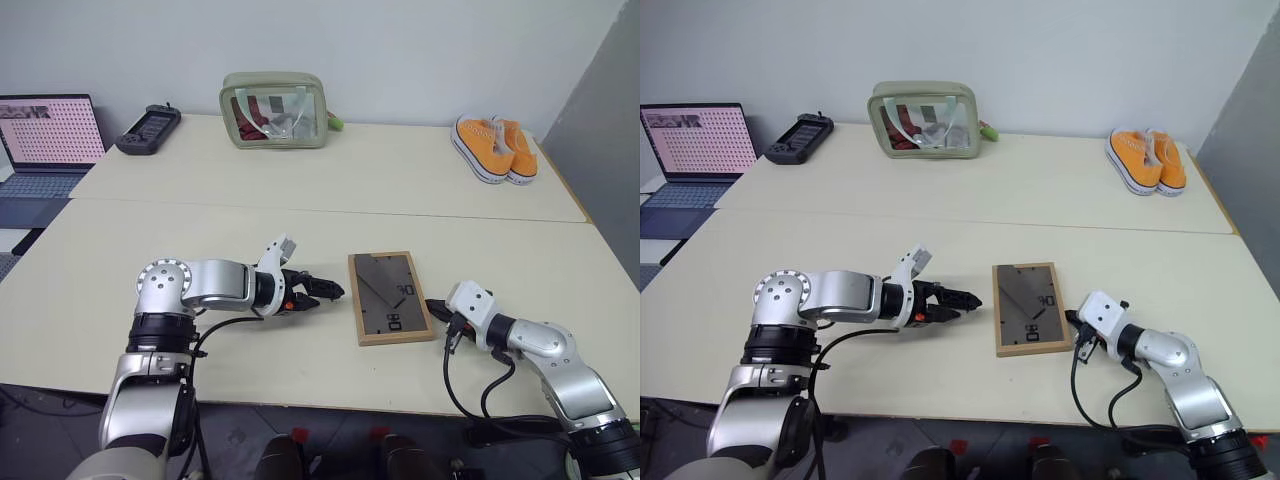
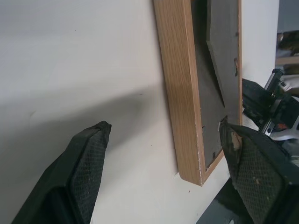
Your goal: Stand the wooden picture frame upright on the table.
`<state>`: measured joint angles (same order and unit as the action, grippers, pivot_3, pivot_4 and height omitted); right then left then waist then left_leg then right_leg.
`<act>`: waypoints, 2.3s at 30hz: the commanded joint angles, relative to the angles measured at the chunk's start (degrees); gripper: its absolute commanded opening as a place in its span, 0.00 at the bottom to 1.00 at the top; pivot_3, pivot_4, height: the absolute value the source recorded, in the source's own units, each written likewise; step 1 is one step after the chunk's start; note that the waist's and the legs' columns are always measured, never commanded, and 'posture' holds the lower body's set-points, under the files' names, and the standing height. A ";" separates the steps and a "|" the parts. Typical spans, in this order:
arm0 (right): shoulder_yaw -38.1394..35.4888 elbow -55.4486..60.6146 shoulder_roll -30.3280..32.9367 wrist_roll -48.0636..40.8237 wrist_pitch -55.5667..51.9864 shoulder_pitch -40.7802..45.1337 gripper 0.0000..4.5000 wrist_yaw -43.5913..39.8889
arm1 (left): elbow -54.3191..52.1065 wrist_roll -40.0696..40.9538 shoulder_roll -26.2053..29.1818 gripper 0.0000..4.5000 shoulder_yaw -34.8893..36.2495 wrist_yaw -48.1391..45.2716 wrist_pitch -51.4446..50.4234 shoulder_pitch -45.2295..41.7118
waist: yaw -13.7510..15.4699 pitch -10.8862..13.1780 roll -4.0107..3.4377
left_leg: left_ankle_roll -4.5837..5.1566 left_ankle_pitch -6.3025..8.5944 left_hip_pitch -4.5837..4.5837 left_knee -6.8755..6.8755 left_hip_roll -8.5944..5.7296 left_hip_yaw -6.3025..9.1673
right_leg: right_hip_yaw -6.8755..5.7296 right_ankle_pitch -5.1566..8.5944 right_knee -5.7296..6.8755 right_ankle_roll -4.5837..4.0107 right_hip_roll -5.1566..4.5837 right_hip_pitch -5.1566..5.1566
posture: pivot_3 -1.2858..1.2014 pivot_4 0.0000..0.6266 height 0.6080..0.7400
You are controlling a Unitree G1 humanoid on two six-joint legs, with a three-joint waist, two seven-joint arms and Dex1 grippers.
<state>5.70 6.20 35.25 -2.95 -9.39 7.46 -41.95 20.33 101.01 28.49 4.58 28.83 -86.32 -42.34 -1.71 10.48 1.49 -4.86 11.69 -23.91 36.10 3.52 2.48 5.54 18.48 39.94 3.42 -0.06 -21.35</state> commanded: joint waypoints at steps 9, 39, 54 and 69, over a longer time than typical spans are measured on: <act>-0.60 0.14 -0.56 0.06 0.30 0.89 0.00 0.99 | -3.47 -8.63 -5.26 0.88 0.23 -6.86 3.28 -2.18 | 0.14 0.00 0.00 | -0.04 -0.02 -0.01 -0.01 -0.06 0.02 | -0.01 0.00 -0.06 0.00 -0.07 0.06 | 0.52 0.24 1.00; 3.80 2.43 -7.05 1.79 -2.26 2.14 0.00 2.71 | -13.67 11.99 -6.41 0.88 -5.08 17.25 14.97 11.34 | -0.07 -0.09 -0.01 | -0.04 -0.02 0.12 -0.01 -0.02 0.03 | 0.02 0.00 -0.06 0.00 -0.02 0.15 | 0.52 0.24 1.00; 6.19 4.23 -12.27 1.82 -6.39 5.40 0.00 5.43 | -11.93 11.99 -6.78 0.88 -4.35 17.33 15.90 10.04 | 0.02 -0.09 -0.01 | -0.05 -0.02 0.10 -0.02 -0.03 0.04 | 0.00 0.00 -0.09 0.00 -0.03 0.15 | 0.52 0.24 1.00; 5.29 2.28 -10.06 1.80 -4.45 5.03 0.00 5.17 | -10.89 11.99 -7.56 0.79 -2.62 13.55 14.63 7.69 | 0.05 -0.09 -0.01 | -0.05 -0.02 0.06 -0.05 -0.04 0.04 | 0.00 0.00 -0.20 0.00 -0.04 0.14 | 0.52 0.24 1.00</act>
<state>11.84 7.64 25.07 -1.07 -15.45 11.90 -36.97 9.70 112.44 21.69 1.49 44.25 -71.21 -33.35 -1.66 10.39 1.49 -4.91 11.67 -23.86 36.04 3.48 2.52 5.54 18.48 39.72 3.42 -0.10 -21.21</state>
